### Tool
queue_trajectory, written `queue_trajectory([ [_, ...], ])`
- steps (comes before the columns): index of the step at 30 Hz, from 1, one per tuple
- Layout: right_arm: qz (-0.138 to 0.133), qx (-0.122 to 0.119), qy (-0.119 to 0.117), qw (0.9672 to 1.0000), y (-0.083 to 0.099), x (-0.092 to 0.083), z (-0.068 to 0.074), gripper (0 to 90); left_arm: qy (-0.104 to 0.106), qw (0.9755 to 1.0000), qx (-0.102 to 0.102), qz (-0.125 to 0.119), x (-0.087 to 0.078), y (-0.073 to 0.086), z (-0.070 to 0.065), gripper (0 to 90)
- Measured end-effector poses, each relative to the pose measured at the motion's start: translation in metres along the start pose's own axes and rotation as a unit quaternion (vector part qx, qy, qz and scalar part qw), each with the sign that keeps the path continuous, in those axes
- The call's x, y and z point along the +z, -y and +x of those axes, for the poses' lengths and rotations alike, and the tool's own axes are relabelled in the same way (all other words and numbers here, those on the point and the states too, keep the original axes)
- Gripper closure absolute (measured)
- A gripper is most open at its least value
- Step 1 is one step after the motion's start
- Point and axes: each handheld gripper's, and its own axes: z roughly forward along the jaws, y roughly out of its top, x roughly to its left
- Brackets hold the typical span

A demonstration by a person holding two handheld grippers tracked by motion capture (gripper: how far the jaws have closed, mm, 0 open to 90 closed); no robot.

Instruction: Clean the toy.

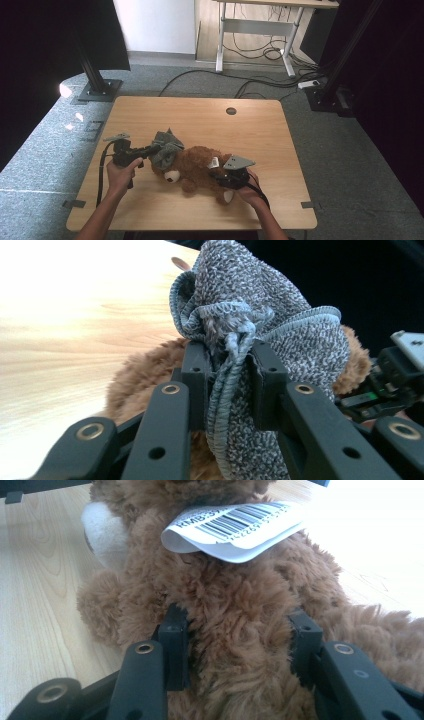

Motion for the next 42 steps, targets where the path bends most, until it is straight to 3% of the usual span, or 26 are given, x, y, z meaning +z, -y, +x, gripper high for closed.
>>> queue_trajectory([
  [4, -0.004, 0.003, -0.002, 1.0, 0.001, 0.0, -0.002, 55.7, -0.006, 0.9998, 0.019, -0.002, -0.002, -0.007, -0.01, 72.7],
  [8, -0.005, 0.007, -0.004, 1.0, 0.001, 0.001, -0.003, 55.9, 0.021, 0.9993, 0.03, -0.007, 0.009, -0.017, -0.026, 72.7],
  [11, -0.005, 0.006, -0.004, 1.0, 0.0, 0.001, -0.003, 56.0, 0.056, 0.9975, 0.041, -0.003, 0.027, -0.028, -0.048, 72.7],
  [14, -0.006, 0.009, -0.005, 0.9999, 0.001, 0.001, -0.003, 56.0, 0.082, 0.9943, 0.068, 0.008, 0.047, -0.039, -0.077, 72.6],
  [15, -0.006, 0.011, -0.005, 0.9999, 0.001, 0.001, -0.003, 56.0, 0.094, 0.9923, 0.08, 0.017, 0.059, -0.044, -0.091, 72.6],
  [20, -0.007, 0.013, -0.006, 0.9999, 0.001, 0.002, -0.003, 56.1, 0.104, 0.9879, 0.104, 0.05, 0.1, -0.048, -0.123, 72.4],
  [23, -0.007, 0.013, -0.005, 0.9999, 0.001, 0.002, -0.003, 56.1, 0.076, 0.9865, 0.113, 0.091, 0.134, -0.041, -0.133, 72.3],
  [25, -0.007, 0.014, -0.004, 0.9999, 0.002, 0.002, -0.003, 56.1, 0.058, 0.9864, 0.113, 0.104, 0.144, -0.036, -0.132, 72.3],
  [28, -0.009, 0.012, -0.002, 0.9999, 0.003, 0.002, -0.001, 56.0, 0.039, 0.9871, 0.108, 0.112, 0.149, -0.029, -0.125, 72.6],
  [33, -0.008, 0.014, -0.001, 0.9999, 0.003, 0.002, -0.001, 55.6, 0.014, 0.9853, 0.126, 0.114, 0.141, -0.017, -0.121, 73.5],
  [35, -0.009, 0.015, 0.0, 0.9999, 0.004, 0.002, 0.0, 55.5, 0.0, 0.9827, 0.145, 0.115, 0.138, -0.012, -0.123, 73.8],
  [37, -0.007, 0.013, 0.001, 0.9999, 0.004, 0.001, 0.001, 55.6, -0.026, 0.9778, 0.17, 0.119, 0.133, -0.009, -0.123, 74.1],
  [39, -0.007, 0.011, 0.005, 0.9999, 0.004, 0.001, 0.001, 55.9, -0.033, 0.9764, 0.177, 0.12, 0.128, -0.007, -0.122, 74.3],
  [42, -0.01, 0.014, 0.005, 0.9998, 0.005, 0.0, 0.001, 56.4, -0.051, 0.9714, 0.194, 0.128, 0.115, -0.003, -0.117, 74.6],
])
